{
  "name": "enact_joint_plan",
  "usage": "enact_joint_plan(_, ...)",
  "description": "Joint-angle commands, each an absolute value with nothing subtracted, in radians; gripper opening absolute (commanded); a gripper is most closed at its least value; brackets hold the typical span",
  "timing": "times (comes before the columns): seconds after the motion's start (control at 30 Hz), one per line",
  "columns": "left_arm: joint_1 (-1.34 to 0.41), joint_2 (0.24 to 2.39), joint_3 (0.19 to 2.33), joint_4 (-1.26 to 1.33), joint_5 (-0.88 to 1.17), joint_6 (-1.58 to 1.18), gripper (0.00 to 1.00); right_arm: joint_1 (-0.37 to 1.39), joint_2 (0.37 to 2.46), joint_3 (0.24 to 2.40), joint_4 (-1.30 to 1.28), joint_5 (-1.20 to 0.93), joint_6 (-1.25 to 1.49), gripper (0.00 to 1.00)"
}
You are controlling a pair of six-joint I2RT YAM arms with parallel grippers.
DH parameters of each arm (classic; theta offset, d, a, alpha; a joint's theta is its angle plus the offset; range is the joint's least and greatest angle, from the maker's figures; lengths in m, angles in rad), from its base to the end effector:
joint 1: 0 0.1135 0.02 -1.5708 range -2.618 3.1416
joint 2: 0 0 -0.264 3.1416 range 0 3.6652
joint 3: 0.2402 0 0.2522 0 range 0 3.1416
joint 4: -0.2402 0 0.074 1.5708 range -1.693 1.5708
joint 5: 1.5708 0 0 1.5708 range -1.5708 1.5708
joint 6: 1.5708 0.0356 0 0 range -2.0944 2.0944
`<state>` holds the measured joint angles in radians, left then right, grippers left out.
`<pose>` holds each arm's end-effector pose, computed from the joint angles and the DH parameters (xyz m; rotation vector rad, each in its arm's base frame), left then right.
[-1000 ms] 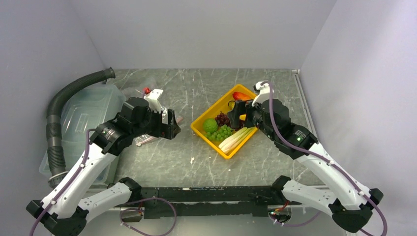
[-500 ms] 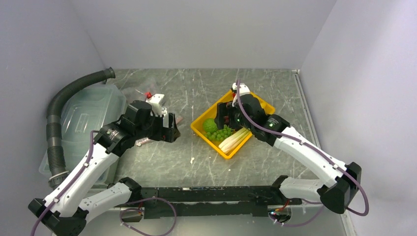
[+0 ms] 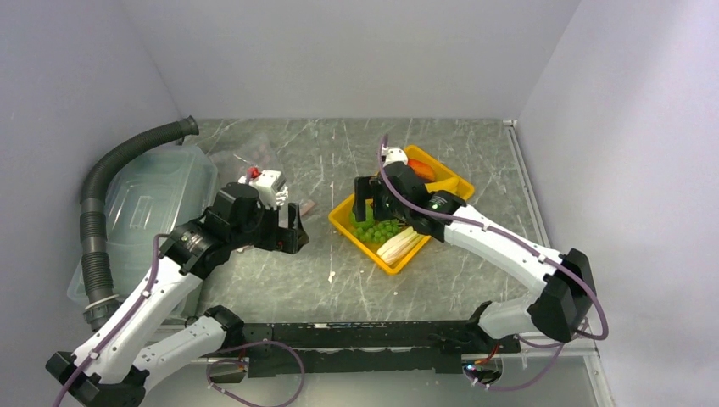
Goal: Place the food in the zip-top bag and seal the zipper
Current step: Adjust the bin at the center of the board.
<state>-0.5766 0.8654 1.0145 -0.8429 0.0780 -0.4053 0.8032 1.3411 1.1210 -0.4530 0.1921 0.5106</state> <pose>0.1379 -0.0930 0.3402 0.2423 2.3228 -0.5966 0.2113 0.2092 0.3077 -0.2271 2.2653 0.4954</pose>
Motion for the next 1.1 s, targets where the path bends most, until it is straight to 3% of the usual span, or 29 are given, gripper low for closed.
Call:
enact_joint_plan(0.0,-0.578,0.835,0.988,-0.797,0.119,-0.391,0.99,0.811,1.378,1.203,-0.392,0.259,0.571,0.95)
enact_joint_plan(0.67,-0.578,0.695,0.924,-0.776,0.150,-0.392,0.99,0.809,1.766,1.567,-0.605,0.527,0.764,0.80)
enact_joint_plan(1.07,-0.579,0.630,0.922,-0.781,0.120,-0.399,0.99,0.761,1.910,1.687,-0.638,0.560,0.888,0.72)
